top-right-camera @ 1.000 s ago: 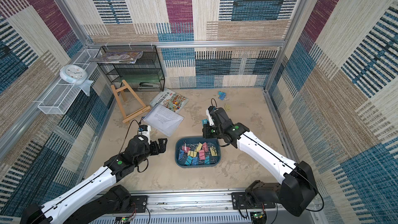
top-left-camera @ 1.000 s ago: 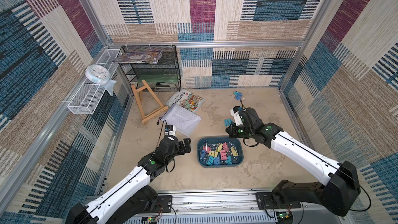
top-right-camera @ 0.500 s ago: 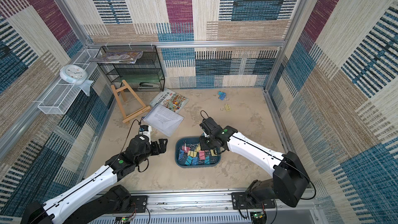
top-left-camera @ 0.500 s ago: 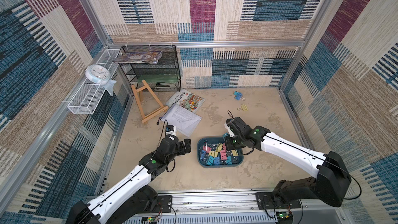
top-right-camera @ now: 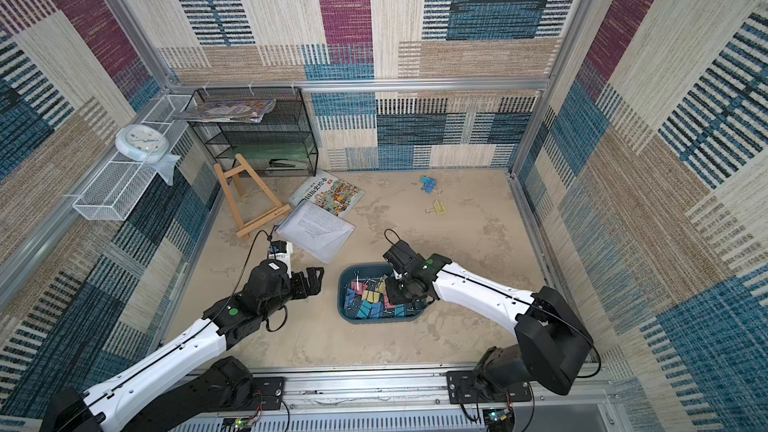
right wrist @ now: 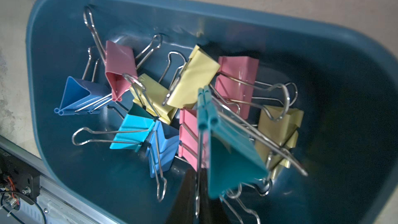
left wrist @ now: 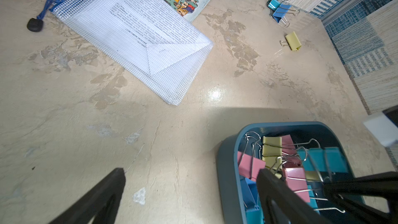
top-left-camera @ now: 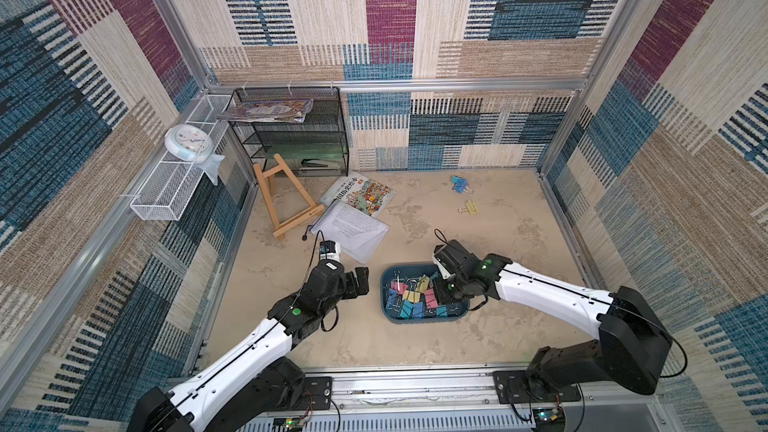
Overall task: Put the binder clips in the storage box
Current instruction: Place the binder clip in the storage box, then pick up the binder clip at the center of the board.
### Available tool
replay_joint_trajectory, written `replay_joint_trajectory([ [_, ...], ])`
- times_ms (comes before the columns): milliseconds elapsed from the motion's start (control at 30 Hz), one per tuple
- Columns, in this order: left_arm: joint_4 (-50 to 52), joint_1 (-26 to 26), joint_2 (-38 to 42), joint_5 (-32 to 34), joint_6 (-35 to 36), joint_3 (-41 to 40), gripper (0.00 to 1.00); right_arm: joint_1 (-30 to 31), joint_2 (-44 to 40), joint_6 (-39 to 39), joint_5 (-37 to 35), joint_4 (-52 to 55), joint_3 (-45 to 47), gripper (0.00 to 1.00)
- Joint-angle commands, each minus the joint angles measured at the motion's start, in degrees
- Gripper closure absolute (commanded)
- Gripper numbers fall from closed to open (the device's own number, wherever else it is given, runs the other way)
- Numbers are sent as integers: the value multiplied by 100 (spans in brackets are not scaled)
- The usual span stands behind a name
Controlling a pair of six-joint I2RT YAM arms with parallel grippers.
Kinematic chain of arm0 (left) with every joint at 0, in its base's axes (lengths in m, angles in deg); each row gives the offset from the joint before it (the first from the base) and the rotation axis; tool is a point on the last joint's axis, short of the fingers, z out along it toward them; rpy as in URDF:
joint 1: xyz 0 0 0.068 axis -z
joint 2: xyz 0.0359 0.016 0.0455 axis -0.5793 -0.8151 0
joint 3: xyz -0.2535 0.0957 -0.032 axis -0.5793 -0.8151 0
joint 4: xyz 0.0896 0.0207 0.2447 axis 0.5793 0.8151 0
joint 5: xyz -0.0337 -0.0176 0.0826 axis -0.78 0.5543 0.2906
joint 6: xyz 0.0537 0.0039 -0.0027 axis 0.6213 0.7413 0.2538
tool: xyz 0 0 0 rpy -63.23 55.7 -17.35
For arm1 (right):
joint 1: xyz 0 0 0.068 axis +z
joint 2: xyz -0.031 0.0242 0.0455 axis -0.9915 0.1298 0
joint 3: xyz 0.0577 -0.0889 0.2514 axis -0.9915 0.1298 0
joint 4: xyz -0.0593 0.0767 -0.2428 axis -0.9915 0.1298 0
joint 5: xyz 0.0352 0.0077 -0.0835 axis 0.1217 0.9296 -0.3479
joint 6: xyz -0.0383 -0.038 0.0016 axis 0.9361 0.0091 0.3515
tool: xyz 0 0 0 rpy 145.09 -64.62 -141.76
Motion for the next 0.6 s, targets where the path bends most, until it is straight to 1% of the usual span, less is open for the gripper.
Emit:
replay_joint_trajectory([
  [0,-101,-12,14,-59,-15,-7,0,13,-16,-111,-2,-244,-16,76],
  [133,-60,-12,114,-42,-41,-44,1,6,-382,-197,-556,-163,-101,59],
  [200,-33,-12,173,-18,-41,-71,0,-1,-587,-379,-1032,-94,-219,51],
  [267,-62,-12,196,-14,-40,-93,1,-84,-796,-300,-1510,-212,-374,46],
  [300,-60,-12,191,-34,-33,-89,1,-174,-863,-209,-1607,-319,-441,45],
  [400,-52,-16,147,-94,-4,-35,1,-893,-901,131,-1487,-868,-605,44],
  [533,-16,-13,181,-147,-30,-21,0,-2373,-359,72,-475,-1806,-802,44],
  [567,-16,-12,216,-148,-50,-36,1,-2667,-127,72,-368,-2048,-900,44],
])
